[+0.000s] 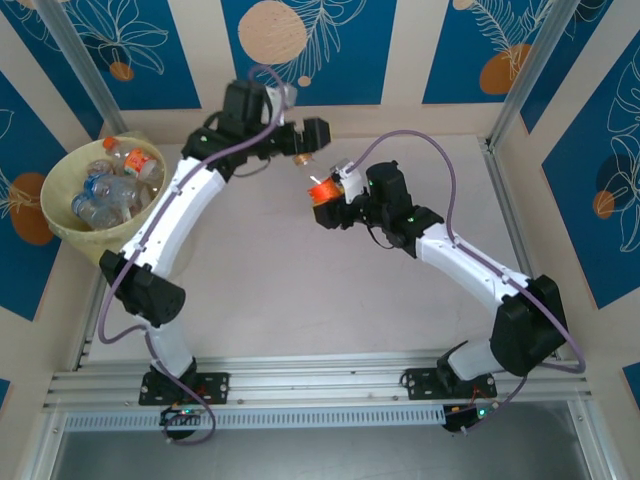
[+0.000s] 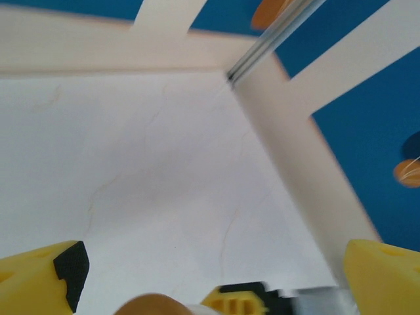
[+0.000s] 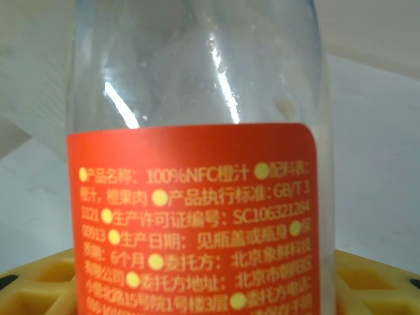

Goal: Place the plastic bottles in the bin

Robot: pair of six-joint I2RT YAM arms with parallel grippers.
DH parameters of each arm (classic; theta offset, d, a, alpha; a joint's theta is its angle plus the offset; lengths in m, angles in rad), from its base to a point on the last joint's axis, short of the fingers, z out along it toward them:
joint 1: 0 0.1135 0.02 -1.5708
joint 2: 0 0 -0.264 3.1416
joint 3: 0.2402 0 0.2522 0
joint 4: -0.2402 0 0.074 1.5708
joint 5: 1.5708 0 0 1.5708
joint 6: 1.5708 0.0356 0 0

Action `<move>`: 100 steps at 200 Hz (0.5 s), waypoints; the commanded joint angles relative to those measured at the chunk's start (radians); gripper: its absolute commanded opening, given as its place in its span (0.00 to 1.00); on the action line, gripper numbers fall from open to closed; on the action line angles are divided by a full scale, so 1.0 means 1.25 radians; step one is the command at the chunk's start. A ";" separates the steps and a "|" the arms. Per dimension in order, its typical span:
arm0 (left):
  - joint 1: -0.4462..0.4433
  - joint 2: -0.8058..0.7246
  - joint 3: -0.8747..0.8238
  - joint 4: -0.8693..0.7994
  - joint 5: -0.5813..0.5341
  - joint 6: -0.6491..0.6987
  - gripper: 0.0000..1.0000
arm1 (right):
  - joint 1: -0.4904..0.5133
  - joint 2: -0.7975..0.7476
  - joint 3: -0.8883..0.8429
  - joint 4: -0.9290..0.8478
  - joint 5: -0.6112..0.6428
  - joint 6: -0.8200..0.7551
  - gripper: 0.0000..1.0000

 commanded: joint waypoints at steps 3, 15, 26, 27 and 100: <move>-0.019 -0.068 -0.089 0.054 -0.046 0.023 0.99 | 0.032 -0.027 -0.003 0.065 -0.001 0.030 0.50; -0.024 -0.099 -0.157 0.096 -0.023 0.017 0.97 | 0.043 -0.025 0.004 0.068 0.010 0.031 0.50; -0.023 -0.133 -0.228 0.169 0.002 -0.001 0.94 | 0.048 -0.019 0.009 0.077 0.016 0.036 0.50; -0.023 -0.137 -0.236 0.175 0.003 -0.002 0.93 | 0.048 -0.018 0.010 0.077 0.016 0.037 0.50; -0.006 -0.237 -0.363 0.239 0.004 -0.009 0.47 | 0.073 0.027 0.046 0.129 -0.039 0.069 0.53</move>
